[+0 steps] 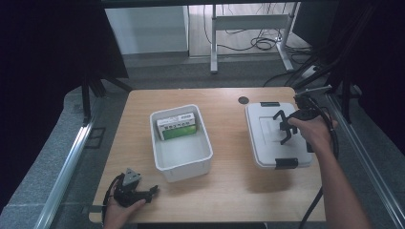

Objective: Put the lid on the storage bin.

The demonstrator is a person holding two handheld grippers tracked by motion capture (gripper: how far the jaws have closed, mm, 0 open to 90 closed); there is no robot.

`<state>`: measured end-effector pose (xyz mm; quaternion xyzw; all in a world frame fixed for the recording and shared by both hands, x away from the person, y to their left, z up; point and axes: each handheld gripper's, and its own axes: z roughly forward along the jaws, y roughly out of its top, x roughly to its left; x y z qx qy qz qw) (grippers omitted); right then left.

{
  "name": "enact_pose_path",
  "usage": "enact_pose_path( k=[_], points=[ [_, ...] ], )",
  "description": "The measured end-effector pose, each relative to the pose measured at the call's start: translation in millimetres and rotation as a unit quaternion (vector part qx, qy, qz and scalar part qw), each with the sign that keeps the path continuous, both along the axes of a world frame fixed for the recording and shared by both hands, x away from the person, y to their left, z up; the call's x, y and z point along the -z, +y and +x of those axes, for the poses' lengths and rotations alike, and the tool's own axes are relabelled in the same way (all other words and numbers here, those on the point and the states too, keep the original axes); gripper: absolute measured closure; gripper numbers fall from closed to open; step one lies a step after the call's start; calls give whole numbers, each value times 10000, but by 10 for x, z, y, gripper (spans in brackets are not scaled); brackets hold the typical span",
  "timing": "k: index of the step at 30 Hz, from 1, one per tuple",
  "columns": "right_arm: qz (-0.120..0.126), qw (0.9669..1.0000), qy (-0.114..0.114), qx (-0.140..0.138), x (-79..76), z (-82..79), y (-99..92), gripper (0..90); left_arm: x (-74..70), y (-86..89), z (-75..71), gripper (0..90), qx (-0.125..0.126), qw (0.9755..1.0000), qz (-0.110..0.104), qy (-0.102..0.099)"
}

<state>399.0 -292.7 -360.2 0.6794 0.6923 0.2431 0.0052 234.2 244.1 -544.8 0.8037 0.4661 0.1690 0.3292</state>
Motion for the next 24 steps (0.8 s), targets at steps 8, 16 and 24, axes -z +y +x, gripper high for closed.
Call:
enact_pose_path(
  k=[8,16,24],
  points=[
    [77,9998,-93,-158,-149,-21,89,843,1,-1,2,136,-3,10000,4,-15],
    [131,9994,-169,-283,-255,-52,201,843,1,-1,3,136,-1,10000,1,-11],
    [245,9989,-212,-350,-326,-57,272,843,0,0,3,136,6,10000,2,-3]
  ],
)
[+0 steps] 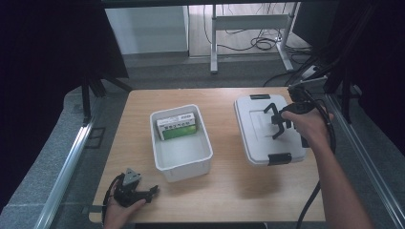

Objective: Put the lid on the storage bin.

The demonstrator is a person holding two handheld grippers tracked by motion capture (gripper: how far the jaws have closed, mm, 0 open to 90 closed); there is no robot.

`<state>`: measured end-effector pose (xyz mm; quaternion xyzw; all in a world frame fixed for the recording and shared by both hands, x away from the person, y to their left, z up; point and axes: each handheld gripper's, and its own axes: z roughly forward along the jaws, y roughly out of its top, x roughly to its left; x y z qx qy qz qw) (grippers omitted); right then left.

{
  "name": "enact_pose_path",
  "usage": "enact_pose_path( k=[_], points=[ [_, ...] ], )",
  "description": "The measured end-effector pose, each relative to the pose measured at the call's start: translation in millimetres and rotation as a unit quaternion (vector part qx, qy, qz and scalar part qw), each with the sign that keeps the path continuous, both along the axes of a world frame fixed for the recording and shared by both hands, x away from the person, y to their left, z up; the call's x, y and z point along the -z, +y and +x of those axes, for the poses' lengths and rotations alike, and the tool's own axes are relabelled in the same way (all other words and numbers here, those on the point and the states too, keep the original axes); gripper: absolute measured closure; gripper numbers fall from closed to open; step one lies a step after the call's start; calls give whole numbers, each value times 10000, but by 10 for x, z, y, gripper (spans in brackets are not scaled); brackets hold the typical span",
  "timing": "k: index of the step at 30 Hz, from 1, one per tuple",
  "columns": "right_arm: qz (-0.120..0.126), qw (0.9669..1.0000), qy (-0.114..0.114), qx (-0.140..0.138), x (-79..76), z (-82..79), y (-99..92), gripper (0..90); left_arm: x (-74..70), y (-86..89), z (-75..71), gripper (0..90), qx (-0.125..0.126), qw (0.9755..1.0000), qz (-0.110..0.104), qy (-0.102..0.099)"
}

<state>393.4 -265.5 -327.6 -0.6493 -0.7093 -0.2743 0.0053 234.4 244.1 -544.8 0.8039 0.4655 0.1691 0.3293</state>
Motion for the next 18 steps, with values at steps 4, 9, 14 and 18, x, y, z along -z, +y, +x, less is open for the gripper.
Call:
enact_pose_path(
  k=[4,9,14,18],
  points=[
    [65,10000,-12,-39,-26,-7,47,843,0,0,0,136,0,10000,2,1],
    [162,9998,-53,-84,-60,-17,101,843,0,0,0,136,1,10000,2,0],
    [247,9996,-82,-135,-97,-27,156,843,0,0,0,136,1,10000,0,1],
    [319,9992,-116,-201,-115,-33,211,843,-1,1,0,136,1,10000,9,0]
  ],
)
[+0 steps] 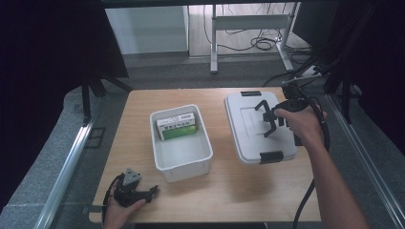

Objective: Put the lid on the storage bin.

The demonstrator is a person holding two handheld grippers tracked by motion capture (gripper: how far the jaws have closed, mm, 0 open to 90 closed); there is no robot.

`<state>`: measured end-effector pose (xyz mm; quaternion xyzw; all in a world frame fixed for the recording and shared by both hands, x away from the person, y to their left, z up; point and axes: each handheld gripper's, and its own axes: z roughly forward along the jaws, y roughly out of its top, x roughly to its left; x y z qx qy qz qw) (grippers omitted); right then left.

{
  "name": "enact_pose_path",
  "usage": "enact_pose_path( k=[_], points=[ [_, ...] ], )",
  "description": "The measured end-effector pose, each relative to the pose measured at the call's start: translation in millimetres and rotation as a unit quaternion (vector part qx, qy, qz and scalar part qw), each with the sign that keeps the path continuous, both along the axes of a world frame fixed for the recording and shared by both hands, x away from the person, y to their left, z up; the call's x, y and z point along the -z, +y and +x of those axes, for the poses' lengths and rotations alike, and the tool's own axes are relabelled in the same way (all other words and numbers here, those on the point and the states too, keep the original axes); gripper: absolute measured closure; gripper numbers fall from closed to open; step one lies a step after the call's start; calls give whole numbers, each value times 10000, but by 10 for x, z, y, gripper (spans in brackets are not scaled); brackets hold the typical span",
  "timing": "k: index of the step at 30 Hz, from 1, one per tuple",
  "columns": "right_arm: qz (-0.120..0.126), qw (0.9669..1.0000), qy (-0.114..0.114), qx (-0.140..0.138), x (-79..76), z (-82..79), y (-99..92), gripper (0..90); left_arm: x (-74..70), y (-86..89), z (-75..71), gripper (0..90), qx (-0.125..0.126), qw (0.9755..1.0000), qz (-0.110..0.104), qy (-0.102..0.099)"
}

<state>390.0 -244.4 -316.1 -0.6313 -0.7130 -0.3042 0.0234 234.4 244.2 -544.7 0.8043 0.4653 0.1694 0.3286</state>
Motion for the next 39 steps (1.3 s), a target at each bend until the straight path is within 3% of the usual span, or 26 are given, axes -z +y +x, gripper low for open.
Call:
enact_pose_path(
  k=[18,39],
  points=[
    [256,9992,1,-302,-93,-35,304,843,-1,3,1,136,15,10000,14,7],
    [248,9979,107,-583,-87,-20,758,842,0,0,1,135,7,10000,-1,6]
  ],
)
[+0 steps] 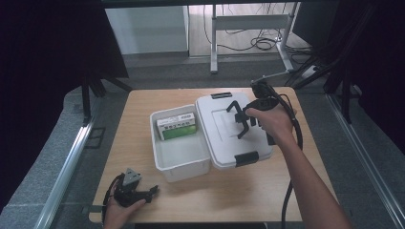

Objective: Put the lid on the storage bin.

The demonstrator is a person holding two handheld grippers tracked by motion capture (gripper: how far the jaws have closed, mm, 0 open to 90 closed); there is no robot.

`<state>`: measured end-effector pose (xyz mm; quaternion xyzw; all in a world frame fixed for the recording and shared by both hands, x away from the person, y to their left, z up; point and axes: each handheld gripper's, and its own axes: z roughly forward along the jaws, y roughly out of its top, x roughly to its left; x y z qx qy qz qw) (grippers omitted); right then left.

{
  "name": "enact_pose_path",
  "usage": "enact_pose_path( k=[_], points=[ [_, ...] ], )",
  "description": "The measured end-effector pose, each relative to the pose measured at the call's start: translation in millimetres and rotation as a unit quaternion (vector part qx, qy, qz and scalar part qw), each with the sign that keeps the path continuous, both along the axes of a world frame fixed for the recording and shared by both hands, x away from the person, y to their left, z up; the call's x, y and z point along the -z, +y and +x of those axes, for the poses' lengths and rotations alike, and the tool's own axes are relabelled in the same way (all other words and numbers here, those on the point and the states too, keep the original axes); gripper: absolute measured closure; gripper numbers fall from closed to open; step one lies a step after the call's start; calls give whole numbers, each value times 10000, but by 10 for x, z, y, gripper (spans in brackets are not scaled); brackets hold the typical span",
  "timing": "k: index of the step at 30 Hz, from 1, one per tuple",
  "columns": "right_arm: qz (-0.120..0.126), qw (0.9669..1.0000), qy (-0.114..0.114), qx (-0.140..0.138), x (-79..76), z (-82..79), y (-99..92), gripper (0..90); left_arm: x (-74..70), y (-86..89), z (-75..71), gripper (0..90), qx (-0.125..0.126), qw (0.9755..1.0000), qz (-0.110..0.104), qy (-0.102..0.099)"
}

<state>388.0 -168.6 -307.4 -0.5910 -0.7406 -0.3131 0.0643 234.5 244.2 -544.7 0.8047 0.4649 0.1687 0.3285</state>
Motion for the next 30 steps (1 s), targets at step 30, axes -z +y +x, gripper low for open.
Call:
enact_pose_path(
  k=[30],
  points=[
    [267,9984,193,-464,81,-2,833,842,2,0,1,133,2,10000,-1,-9]
  ],
)
